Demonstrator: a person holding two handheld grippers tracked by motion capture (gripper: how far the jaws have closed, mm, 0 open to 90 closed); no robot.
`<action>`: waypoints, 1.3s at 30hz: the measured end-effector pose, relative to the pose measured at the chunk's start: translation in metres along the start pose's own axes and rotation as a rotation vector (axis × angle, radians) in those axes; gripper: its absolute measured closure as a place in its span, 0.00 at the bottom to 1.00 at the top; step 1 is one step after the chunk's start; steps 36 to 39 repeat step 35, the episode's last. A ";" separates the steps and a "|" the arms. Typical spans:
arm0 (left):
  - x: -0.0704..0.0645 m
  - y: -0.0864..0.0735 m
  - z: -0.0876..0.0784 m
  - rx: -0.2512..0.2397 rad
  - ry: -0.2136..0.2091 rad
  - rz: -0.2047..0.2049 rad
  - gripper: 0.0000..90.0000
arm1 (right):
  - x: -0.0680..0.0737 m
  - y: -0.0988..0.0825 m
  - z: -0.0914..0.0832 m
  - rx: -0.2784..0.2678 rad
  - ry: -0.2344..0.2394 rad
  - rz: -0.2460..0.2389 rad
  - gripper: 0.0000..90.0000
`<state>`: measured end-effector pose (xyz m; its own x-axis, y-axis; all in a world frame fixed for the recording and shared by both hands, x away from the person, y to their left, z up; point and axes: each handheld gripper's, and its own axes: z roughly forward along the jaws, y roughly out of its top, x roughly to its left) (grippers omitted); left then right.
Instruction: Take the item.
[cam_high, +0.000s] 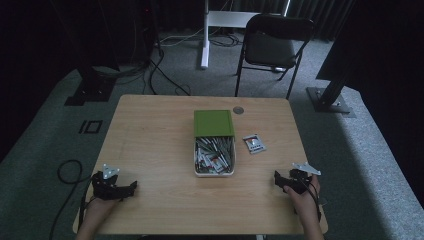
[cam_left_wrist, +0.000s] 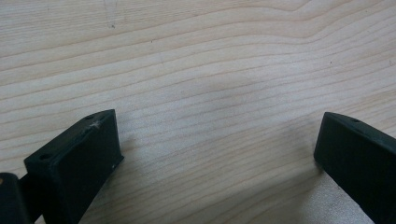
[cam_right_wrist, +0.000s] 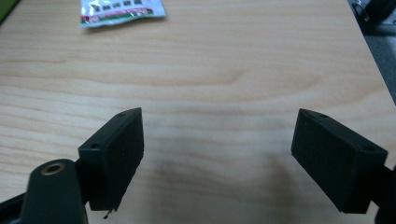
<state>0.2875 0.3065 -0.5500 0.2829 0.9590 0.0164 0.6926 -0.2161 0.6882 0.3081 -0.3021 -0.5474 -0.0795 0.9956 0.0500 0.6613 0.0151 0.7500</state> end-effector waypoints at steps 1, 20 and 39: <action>0.000 0.000 0.000 -0.001 0.000 0.000 0.01 | 0.000 -0.002 -0.001 0.007 -0.006 0.024 0.19; 0.000 0.000 0.000 -0.001 0.000 0.000 0.01 | 0.001 -0.017 -0.006 0.030 -0.067 0.020 0.16; 0.000 0.000 0.000 0.000 0.000 0.000 0.01 | 0.000 -0.016 -0.006 0.030 -0.067 0.023 0.15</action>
